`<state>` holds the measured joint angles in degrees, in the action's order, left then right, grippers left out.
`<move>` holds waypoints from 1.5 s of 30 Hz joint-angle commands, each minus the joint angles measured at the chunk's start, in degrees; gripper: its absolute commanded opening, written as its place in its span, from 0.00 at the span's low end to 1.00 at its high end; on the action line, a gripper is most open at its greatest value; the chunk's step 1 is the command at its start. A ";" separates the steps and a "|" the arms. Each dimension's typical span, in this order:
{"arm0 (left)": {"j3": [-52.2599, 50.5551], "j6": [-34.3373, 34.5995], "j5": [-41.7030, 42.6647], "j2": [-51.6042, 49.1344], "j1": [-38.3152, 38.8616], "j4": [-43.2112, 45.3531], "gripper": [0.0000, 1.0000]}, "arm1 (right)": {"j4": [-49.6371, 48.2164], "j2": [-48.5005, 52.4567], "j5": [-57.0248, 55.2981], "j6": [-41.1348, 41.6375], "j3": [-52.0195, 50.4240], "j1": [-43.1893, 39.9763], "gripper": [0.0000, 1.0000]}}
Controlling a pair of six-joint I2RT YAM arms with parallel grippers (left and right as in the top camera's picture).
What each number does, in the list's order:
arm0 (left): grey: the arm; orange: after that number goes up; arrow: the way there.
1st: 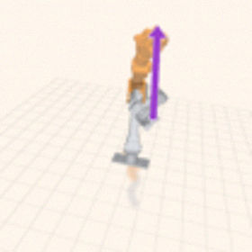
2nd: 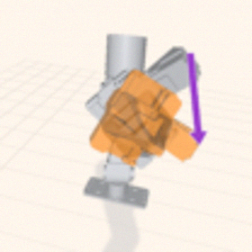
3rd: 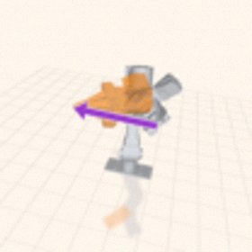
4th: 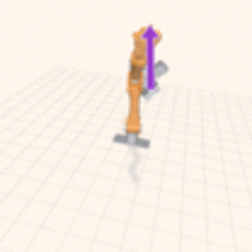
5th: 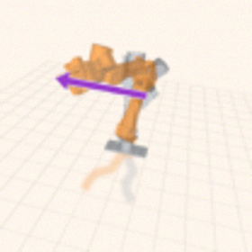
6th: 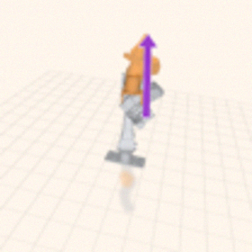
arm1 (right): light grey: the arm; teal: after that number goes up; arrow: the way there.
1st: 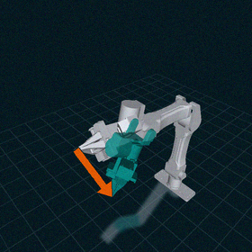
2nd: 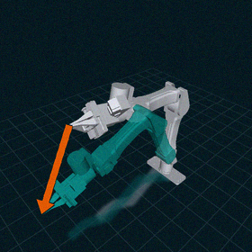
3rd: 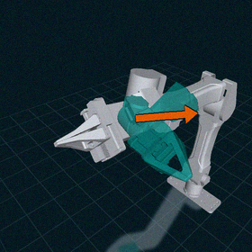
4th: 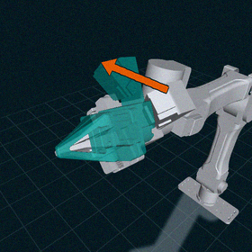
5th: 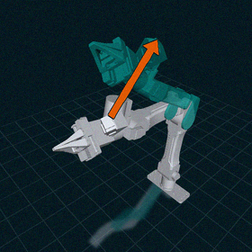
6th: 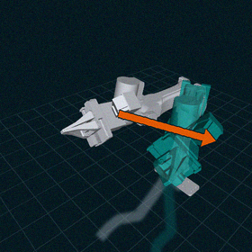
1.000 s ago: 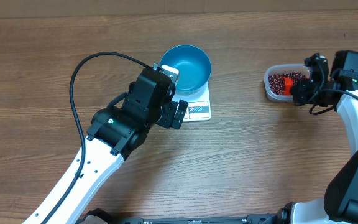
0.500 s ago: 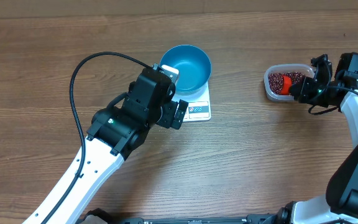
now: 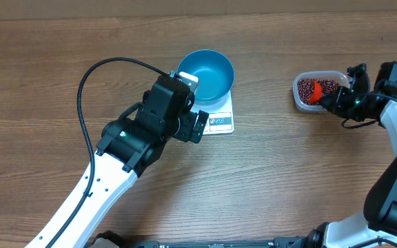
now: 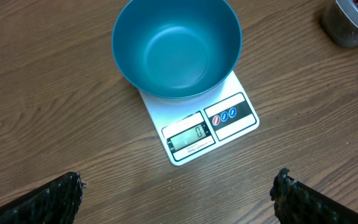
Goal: Scoop item into bowl and weigh 150g on scale
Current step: 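Dip the red scoop into the beans and scoop with the right gripper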
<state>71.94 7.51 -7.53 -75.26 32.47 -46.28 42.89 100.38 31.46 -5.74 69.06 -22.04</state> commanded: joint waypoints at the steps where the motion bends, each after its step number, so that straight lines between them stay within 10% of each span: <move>1: 0.92 -0.22 -0.55 0.66 -0.31 0.04 1.00 | -0.11 1.55 3.34 2.64 -0.48 -2.08 0.04; 45: 0.92 -0.24 -0.55 0.66 -0.31 0.00 0.99 | 1.81 10.86 33.77 2.27 -0.48 -11.85 0.04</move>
<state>71.94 7.51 -7.55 -75.26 32.47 -46.30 44.82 110.83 59.81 -2.79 68.97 -34.13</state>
